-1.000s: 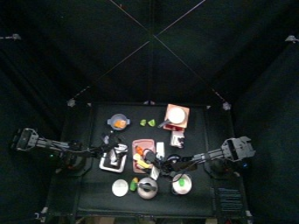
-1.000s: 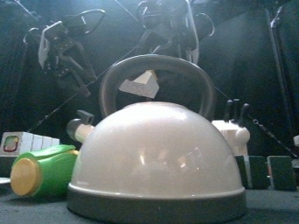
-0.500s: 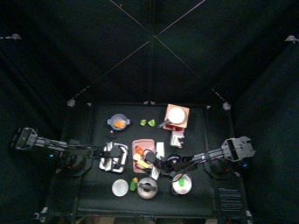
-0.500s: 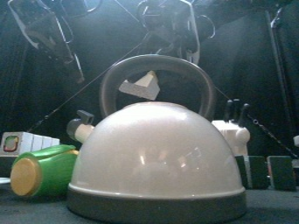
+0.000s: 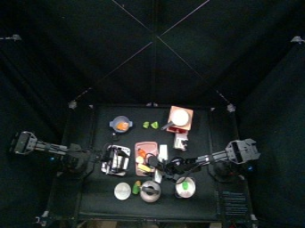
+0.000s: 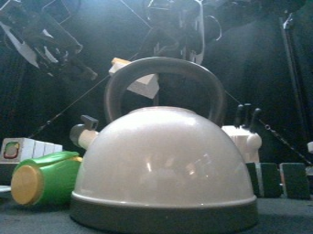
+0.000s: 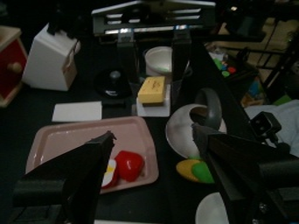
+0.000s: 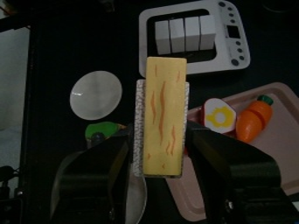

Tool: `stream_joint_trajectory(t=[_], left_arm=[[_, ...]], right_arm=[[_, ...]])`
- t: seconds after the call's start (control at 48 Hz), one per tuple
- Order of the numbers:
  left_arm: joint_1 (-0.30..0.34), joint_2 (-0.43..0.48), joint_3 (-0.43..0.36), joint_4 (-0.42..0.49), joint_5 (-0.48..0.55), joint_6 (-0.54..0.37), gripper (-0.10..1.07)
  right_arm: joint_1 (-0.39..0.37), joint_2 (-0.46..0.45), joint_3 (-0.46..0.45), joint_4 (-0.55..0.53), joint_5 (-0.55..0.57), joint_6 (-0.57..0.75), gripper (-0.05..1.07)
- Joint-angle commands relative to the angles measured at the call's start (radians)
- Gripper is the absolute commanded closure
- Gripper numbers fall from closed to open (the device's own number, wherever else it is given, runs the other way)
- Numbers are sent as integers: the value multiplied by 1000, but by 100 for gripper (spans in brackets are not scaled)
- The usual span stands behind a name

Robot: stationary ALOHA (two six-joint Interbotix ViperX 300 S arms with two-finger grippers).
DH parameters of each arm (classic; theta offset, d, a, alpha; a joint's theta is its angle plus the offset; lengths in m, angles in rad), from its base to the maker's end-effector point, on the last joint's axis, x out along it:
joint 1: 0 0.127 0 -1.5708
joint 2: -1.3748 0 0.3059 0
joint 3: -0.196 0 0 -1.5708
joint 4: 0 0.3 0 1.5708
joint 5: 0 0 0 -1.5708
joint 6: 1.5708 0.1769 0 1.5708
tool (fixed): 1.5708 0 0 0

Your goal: Hand over egg sushi

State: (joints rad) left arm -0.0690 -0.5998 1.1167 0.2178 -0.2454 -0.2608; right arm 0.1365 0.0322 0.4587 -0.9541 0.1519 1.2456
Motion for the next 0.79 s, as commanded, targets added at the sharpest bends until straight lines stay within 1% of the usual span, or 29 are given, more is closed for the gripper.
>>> stream_joint_trajectory(t=[0.0,0.167,0.312,0.458,0.771], left_arm=[[-2,29,-6,35,-78,2,-5],[-2,86,-28,61,-94,2,-5],[-2,155,-67,61,-103,2,-5],[-2,201,-107,57,-123,-3,-5],[-6,291,-150,52,-144,-3,-5]], right_arm=[[-5,-21,-18,-38,-14,-3,42],[-6,-12,-31,-61,-21,-3,42],[-3,0,-43,-61,-25,-3,42],[-2,15,-49,-60,-23,-2,42],[-2,17,-49,-64,-23,-2,42]])
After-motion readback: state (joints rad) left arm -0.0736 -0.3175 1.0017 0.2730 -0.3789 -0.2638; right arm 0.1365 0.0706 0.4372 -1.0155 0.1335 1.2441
